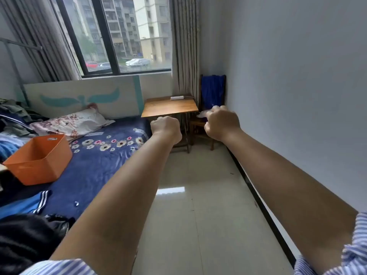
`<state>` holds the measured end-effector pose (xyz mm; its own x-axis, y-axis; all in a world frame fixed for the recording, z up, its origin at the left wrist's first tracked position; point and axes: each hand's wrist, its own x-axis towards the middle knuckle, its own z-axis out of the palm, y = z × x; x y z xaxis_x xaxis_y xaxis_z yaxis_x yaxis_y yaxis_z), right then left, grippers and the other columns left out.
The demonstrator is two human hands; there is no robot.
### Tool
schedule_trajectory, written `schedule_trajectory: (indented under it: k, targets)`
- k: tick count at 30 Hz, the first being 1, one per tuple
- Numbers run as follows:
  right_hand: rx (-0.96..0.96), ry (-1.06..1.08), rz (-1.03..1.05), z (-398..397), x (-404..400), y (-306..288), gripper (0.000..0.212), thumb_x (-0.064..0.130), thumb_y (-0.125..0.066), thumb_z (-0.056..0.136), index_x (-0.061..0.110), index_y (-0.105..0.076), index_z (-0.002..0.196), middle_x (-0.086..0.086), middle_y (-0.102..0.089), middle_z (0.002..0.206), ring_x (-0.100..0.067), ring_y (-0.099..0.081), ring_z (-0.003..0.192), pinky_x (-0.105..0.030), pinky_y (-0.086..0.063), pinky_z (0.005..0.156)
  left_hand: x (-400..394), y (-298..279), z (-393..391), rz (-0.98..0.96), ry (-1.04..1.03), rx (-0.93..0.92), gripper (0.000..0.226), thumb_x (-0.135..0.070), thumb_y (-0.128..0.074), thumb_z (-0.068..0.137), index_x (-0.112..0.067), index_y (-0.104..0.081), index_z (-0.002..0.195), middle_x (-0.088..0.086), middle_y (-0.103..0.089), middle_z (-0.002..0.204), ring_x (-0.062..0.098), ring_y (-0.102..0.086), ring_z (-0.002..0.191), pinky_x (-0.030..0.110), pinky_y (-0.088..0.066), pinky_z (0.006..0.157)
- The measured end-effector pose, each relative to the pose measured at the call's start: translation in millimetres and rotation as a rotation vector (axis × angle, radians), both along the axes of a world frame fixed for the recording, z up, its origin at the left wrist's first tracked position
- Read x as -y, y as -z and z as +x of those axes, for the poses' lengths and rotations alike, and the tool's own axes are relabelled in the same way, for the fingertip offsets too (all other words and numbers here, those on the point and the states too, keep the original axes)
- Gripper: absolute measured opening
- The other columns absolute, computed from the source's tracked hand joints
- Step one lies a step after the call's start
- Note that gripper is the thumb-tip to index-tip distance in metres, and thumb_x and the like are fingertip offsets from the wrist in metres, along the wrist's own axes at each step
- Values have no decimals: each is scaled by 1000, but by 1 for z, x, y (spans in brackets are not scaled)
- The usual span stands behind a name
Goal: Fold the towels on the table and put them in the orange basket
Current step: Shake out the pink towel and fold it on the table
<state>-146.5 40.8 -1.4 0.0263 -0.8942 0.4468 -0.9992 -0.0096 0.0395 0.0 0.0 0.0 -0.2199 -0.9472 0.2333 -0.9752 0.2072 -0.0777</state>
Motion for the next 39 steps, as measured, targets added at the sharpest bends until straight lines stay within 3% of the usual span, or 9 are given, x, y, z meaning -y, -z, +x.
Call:
schedule_trajectory:
  k: [12,16,23,25,29,33,36,39]
  targets:
    - [52,130,162,-87,255,56,30,18,-42,89,2,-59,108,-17,-55,115,-32,-51,105,-35,-41,77,263,45,-72,141,43,-55,21,-20,-47,90,-9,-63,98,10,-60,97,27,-58,91,30,-42,67]
    - [116,144,120,-142,371,51,31,19,-44,90,3,-56,112,-17,-54,115,-32,-52,101,-31,-34,71,374,43,-115,148,-48,-88,19,-16,-47,88,-9,-59,101,9,-54,93,23,-46,79,30,-38,63]
    - [143,124,61,-215,546,39,24,16,-43,89,1,-59,100,-17,-58,103,-30,-52,90,-29,-33,66,553,30,-184,120,-67,-118,20,-18,-46,89,-9,-59,102,6,-45,80,21,-45,72,25,-29,49]
    - [131,127,52,-230,589,38,24,16,-43,89,0,-59,99,-17,-57,102,-31,-52,90,-29,-33,66,598,30,-198,121,-57,-119,20,-17,-47,89,-10,-60,102,6,-48,83,22,-48,76,25,-30,50]
    - [131,153,64,-264,683,41,20,12,-43,87,1,-58,93,-18,-58,100,-27,-45,79,-29,-33,66,698,28,-225,112,-18,-112,21,-14,-47,88,-10,-60,103,8,-60,106,23,-53,89,28,-36,60]
    - [165,217,68,-301,790,38,17,10,-44,86,1,-58,91,-17,-58,100,-24,-43,78,-28,-33,65,813,20,-260,103,26,-89,19,-7,-47,82,-11,-62,94,10,-62,106,27,-57,99,31,-45,74]
    - [165,235,76,-325,855,38,23,10,-43,86,2,-58,100,-16,-58,106,-30,-51,91,-28,-35,67,881,17,-290,86,95,-90,13,-11,-48,85,-13,-61,87,9,-63,102,26,-58,93,30,-43,68]
    - [177,255,110,-356,920,47,26,13,-42,88,4,-57,106,-15,-57,110,-30,-52,98,-29,-35,70,950,27,-328,109,144,-87,19,-14,-48,87,-9,-63,96,10,-62,102,26,-57,91,30,-41,67]
